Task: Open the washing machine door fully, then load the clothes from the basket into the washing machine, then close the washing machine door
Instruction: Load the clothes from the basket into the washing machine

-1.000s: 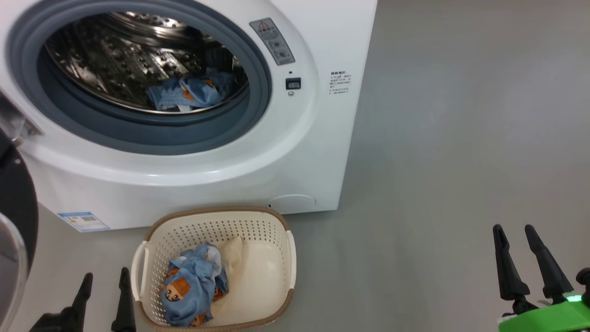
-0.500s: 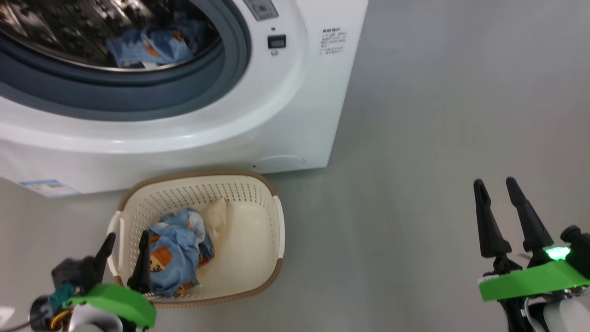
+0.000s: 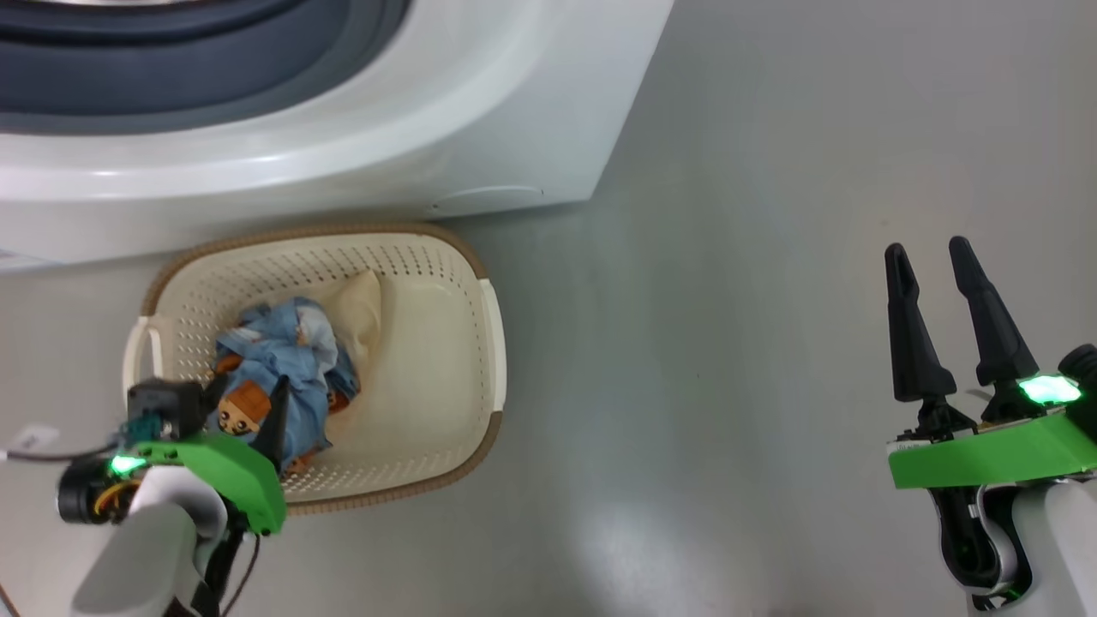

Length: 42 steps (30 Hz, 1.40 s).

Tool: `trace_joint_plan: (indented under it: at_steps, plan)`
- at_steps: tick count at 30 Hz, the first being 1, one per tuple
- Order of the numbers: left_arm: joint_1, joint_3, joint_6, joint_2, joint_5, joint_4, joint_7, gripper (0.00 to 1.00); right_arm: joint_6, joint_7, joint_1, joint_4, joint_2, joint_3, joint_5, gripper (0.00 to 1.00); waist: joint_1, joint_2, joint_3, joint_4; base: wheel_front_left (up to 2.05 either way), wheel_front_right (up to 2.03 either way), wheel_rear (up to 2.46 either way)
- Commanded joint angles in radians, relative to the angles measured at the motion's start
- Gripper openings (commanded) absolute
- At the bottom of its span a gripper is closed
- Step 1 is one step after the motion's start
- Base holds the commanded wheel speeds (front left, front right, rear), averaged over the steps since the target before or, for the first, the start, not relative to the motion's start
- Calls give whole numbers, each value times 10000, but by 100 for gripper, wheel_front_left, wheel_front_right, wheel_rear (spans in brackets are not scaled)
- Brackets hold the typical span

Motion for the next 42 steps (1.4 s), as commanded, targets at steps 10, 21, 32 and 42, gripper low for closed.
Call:
trace_joint_plan:
  at_steps: [10, 21, 32, 42]
  plan:
    - [-1422, -1308, 6, 783, -624, 1032, 1059, 100, 75, -80, -478, -424, -135, 426, -221, 100, 0, 0, 1354, -389, 0, 0, 0]
    - [-2100, -1983, 6, 1382, -1431, 1494, 2212, 100, 75, -80, -783, -544, -124, 792, -263, 100, 0, 0, 1935, -844, 0, 0, 0]
    - [-2615, -2184, 6, 1831, -1779, 1664, 2655, 100, 75, -80, -971, -758, -178, 1062, -296, 100, 0, 0, 2526, -1192, 0, 0, 0]
    - [-3080, -2171, 88, 2004, -1945, 1716, 2935, 100, 75, -80, -880, -1071, -326, 1186, -422, 100, 0, 0, 3032, -1291, 0, 0, 0]
